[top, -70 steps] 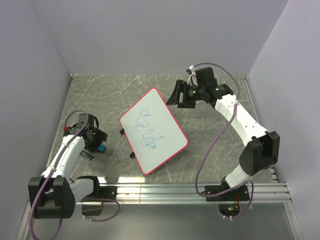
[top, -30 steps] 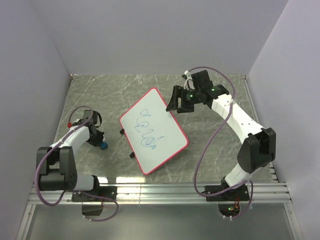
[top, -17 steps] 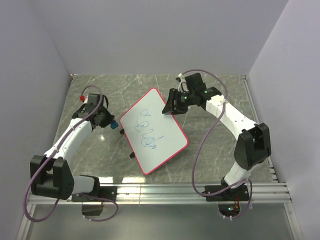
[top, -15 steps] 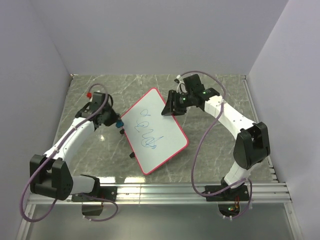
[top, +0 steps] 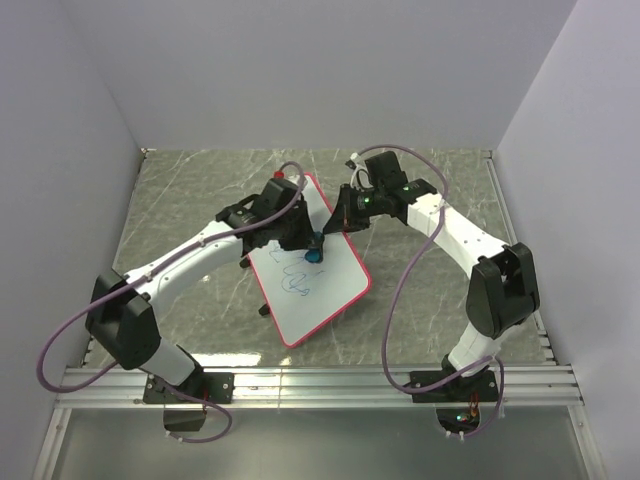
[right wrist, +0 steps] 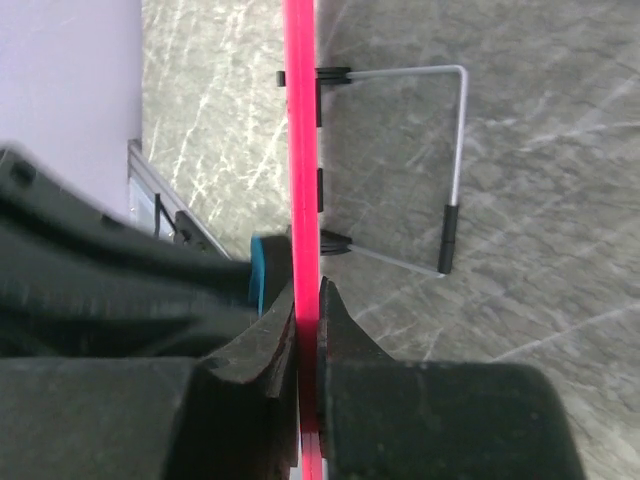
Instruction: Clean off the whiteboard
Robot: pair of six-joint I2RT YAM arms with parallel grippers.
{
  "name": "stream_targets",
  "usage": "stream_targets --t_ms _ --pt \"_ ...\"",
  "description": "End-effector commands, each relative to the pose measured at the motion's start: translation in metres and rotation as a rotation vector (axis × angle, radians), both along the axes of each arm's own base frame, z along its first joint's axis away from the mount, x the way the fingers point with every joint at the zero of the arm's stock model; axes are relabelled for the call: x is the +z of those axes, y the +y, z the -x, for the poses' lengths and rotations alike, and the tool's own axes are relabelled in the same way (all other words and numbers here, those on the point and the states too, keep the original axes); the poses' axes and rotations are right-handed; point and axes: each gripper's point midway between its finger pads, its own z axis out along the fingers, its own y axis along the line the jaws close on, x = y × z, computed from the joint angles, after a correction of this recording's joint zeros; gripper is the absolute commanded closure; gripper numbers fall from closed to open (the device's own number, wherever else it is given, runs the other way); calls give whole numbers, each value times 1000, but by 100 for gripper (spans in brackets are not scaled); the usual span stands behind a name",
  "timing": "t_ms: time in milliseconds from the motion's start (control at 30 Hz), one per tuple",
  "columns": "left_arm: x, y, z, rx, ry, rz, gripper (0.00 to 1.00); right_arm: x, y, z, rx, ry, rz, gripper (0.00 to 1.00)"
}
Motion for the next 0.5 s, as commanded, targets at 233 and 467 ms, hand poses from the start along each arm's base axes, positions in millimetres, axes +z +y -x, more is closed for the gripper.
stream_targets --t_ms 233,467 --pt "-38 -40 53 -200 42 -49 100 -13 -11 -3 -20 -1 98 100" --pt "-65 -25 93 -292 33 -92 100 -21 -14 0 -12 20 122 100"
